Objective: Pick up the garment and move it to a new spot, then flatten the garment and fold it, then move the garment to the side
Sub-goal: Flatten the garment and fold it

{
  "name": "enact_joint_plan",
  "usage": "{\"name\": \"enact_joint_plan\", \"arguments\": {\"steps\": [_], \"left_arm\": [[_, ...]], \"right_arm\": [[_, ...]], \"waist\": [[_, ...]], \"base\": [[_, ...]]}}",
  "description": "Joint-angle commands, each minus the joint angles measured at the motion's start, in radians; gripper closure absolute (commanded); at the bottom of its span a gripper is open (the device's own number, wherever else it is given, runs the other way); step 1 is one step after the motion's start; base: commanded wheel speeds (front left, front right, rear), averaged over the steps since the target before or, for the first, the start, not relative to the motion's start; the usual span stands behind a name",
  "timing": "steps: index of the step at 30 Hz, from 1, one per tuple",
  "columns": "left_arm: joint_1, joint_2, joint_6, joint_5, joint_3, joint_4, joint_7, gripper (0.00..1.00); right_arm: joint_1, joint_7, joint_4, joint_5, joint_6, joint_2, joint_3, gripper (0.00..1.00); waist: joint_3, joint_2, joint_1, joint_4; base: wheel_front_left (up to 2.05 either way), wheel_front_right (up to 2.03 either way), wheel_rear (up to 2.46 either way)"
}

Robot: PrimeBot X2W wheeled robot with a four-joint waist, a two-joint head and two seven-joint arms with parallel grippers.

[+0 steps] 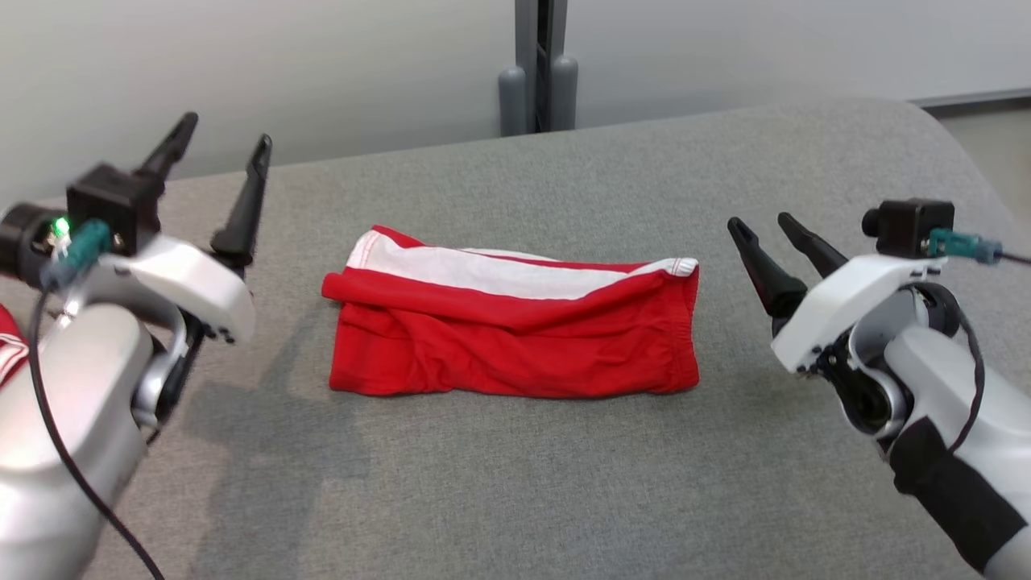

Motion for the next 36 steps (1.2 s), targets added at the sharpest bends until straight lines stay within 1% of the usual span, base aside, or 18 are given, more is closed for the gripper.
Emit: {"name": "enact_joint_plan", "arguments": {"steps": [1,4,7,8,11,14,18,22,25,30,31,36], "left_arm": [[0.054,0.003,0.032,0.031,0.037,-0.058,-0.003,0.0],[0.17,-0.001,0.105,0.104,0.114,-0.193,-0.003,0.0],[0.289,-0.017,0.163,0.162,0.189,-0.308,-0.003,0.0],[0.327,-0.026,0.176,0.177,0.216,-0.339,-0.003,0.0],[0.435,-0.062,0.208,0.222,0.28,-0.41,-0.004,0.0],[0.536,-0.11,0.22,0.258,0.328,-0.453,-0.003,0.0],[0.631,-0.168,0.198,0.311,0.378,-0.463,-0.004,0.0],[0.687,-0.227,0.167,0.366,0.425,-0.463,-0.004,0.0],[0.71,-0.265,0.135,0.408,0.449,-0.45,-0.004,0.0],[0.719,-0.307,0.084,0.453,0.485,-0.423,-0.004,0.0],[0.719,-0.307,0.084,0.453,0.485,-0.423,-0.004,0.0],[0.727,-0.34,0.046,0.483,0.518,-0.399,-0.004,0.0]], "right_arm": [[0.026,-0.044,-0.006,-0.039,0.0,-0.01,0.009,0.0],[0.048,-0.1,-0.015,-0.112,0.0,-0.019,0.0,0.0],[0.084,-0.118,-0.038,-0.179,0.0,-0.009,-0.039,0.0],[0.098,-0.121,-0.052,-0.206,0.0,-0.009,-0.055,0.0],[0.15,-0.121,-0.114,-0.296,0.0,0.0,-0.156,0.0],[0.23,-0.119,-0.174,-0.383,0.0,0.02,-0.255,0.0],[0.329,-0.119,-0.237,-0.485,0.0,0.045,-0.35,0.0],[0.395,-0.119,-0.268,-0.547,0.0,0.067,-0.398,0.0],[0.423,-0.118,-0.28,-0.577,0.0,0.081,-0.413,0.0],[0.441,-0.102,-0.295,-0.601,0.0,0.095,-0.419,0.0],[0.441,-0.102,-0.295,-0.601,0.0,0.095,-0.419,0.0],[0.443,-0.085,-0.313,-0.617,0.0,0.105,-0.422,0.0]], "waist": [[-0.024,0.0,0.0,0.013],[-0.043,0.0,0.0,0.018],[-0.054,0.0,0.0,0.019],[-0.057,0.0,0.0,0.021],[-0.064,0.0,0.0,0.026],[-0.069,0.0,0.0,0.036],[-0.076,0.0,0.0,0.05],[-0.084,0.0,0.0,0.066],[-0.091,0.0,0.0,0.076],[-0.101,0.0,0.0,0.086],[-0.101,0.0,0.0,0.086],[-0.102,0.0,0.0,0.086]], "base": [[0.0,0.0,0.0],[0.0,0.0,0.0],[0.0,0.0,0.0],[0.0,0.0,0.0],[0.0,0.0,0.0],[0.0,0.0,0.0],[0.0,0.0,0.0],[0.0,0.0,0.0],[0.0,0.0,0.0],[0.0,0.0,0.0],[0.0,0.0,0.0],[0.0,0.0,0.0]]}}
